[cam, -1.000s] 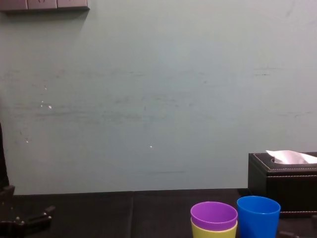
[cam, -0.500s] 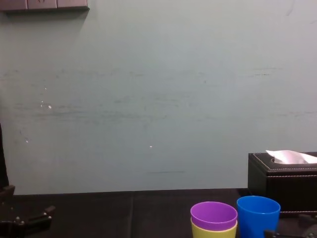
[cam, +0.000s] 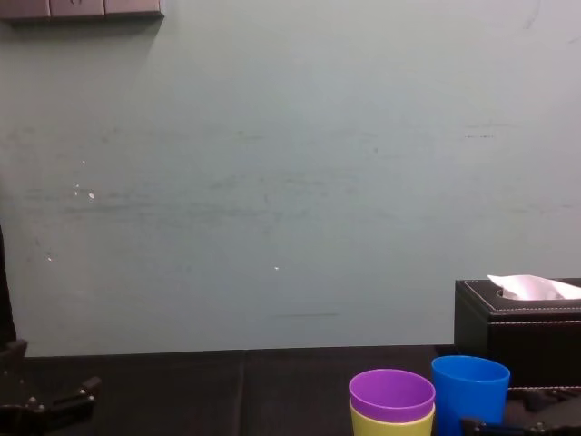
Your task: Stack the three plastic cups sequentially using one hand.
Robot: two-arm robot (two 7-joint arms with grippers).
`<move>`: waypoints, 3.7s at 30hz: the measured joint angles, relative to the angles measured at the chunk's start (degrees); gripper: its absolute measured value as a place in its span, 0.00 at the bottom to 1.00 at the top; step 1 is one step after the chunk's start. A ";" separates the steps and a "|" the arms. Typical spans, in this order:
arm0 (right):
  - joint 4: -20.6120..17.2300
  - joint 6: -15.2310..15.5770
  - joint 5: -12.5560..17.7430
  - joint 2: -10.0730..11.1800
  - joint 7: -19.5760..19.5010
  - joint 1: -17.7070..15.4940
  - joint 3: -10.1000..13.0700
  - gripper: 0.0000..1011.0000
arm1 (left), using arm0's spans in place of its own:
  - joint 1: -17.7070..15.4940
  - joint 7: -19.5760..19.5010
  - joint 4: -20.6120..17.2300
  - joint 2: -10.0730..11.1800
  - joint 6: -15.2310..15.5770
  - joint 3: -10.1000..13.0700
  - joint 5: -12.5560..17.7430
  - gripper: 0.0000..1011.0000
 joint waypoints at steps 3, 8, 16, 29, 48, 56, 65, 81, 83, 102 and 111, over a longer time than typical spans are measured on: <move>0.49 -0.10 -0.21 -0.32 0.19 0.33 -0.01 0.99 | 0.00 0.00 0.00 0.00 0.00 0.00 0.00 1.00; 1.24 -0.28 -0.39 -0.91 0.85 0.77 0.10 0.99 | 0.00 0.00 0.00 0.00 0.00 0.00 0.00 1.00; 1.78 -0.67 -0.10 -1.48 1.83 0.87 0.51 0.99 | 0.00 0.00 0.00 0.00 0.00 0.00 0.00 1.00; 1.91 -1.20 1.22 -1.90 2.89 0.66 0.74 0.99 | 0.00 0.00 0.00 0.00 0.00 0.00 0.00 1.00; 3.10 -2.20 0.45 -3.09 1.99 1.53 -0.17 0.99 | 0.00 0.00 0.00 0.00 0.00 0.00 0.00 1.00; 3.75 -2.42 0.33 -3.41 2.12 2.01 -0.43 0.99 | 0.00 0.00 0.00 0.00 0.00 0.00 0.00 1.00; 3.58 -2.40 0.27 -3.32 2.10 1.90 -0.38 0.88 | 0.00 0.00 0.00 0.00 0.00 0.00 0.00 1.00; -0.76 -1.79 1.36 -1.43 2.60 0.02 1.15 0.70 | 0.00 0.00 0.00 0.00 0.00 0.00 0.00 1.00; -2.78 -1.46 1.79 -0.44 2.98 -0.66 1.68 0.70 | 0.00 0.00 0.00 0.00 0.00 0.00 0.00 1.00; -21.25 4.23 12.17 8.61 10.25 -5.40 5.56 0.70 | 0.00 0.00 0.00 0.00 0.00 0.00 0.00 1.00; -23.59 5.05 13.52 10.24 11.29 -5.17 2.92 0.70 | 0.00 0.00 0.00 0.00 0.00 0.00 0.00 1.00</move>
